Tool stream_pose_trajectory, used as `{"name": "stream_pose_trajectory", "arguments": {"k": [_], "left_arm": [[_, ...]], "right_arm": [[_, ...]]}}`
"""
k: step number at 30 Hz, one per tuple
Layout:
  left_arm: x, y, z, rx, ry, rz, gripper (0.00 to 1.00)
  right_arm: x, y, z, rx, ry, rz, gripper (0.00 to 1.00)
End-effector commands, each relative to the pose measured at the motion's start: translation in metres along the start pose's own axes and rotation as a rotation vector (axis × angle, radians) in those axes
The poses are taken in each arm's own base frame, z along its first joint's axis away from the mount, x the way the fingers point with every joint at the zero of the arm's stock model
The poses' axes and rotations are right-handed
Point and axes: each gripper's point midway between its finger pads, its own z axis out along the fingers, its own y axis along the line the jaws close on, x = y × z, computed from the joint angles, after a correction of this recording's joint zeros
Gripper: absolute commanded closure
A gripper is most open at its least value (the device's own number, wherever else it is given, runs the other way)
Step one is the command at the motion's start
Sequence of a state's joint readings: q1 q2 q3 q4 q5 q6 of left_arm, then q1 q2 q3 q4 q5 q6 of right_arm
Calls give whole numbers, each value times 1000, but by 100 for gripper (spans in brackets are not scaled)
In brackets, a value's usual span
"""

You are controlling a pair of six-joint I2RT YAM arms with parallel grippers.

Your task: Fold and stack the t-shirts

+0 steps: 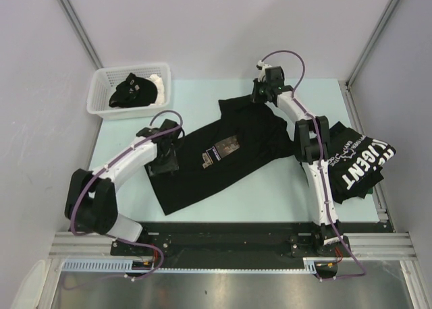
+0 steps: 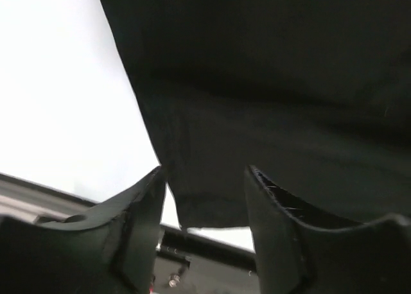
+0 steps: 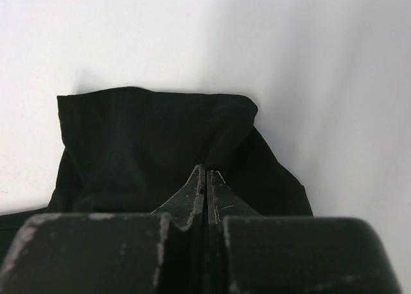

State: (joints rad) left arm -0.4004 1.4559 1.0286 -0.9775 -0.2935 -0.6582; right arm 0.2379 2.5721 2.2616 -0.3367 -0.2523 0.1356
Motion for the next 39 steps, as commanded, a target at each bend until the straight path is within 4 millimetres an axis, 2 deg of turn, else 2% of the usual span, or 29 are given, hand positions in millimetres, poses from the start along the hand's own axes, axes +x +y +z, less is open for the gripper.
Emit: {"name": "stream_pose_trajectory", "arguments": {"k": [1, 6, 9, 13, 17, 22, 28, 35, 36, 39], "left_arm": [[-54, 7, 0, -49, -136, -49, 37], [-88, 33, 9, -27, -168, -147, 35], [-100, 45, 15, -17, -181, -170, 35], [-110, 46, 29, 19, -168, -172, 36], [-124, 38, 40, 56, -177, -163, 36], [-130, 33, 59, 55, -149, -152, 37], [-139, 35, 70, 48, -140, -168, 40], [-145, 46, 76, 18, -127, -180, 41], [-146, 56, 78, 6, -124, -200, 41], [-147, 61, 82, -5, -120, -205, 41]], "right_arm": [[-53, 10, -33, -23, -115, -47, 100], [-56, 8, -34, -31, -124, -34, 100], [-56, 4, -34, -30, -125, -28, 100], [-55, 1, -31, -35, -123, -20, 100], [-54, 4, -30, -48, -122, -12, 100], [-57, 6, -33, -52, -126, -15, 100], [-56, 4, -36, -49, -121, -21, 100], [-52, -4, -35, -32, -107, -21, 100], [-52, -4, -36, -31, -109, -23, 100], [-50, -5, -34, -26, -102, -24, 100]]}}
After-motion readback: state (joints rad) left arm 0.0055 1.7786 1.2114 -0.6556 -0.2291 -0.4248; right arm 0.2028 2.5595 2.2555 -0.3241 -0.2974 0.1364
